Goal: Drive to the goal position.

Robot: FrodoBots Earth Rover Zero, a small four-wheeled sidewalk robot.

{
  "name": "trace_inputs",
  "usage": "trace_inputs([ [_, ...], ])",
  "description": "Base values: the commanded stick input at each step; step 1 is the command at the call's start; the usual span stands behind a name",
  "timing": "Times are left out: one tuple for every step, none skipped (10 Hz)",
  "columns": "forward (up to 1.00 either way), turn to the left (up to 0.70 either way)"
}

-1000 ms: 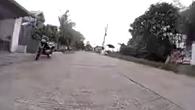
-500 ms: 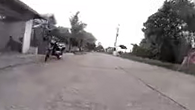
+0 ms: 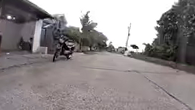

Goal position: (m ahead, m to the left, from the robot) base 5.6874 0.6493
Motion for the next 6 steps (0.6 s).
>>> trace_inputs([
  [0.70, -0.27],
  [0.70, -0.27],
  [0.70, -0.27],
  [0.70, -0.27],
  [0.70, 0.00],
  [0.70, 0.00],
])
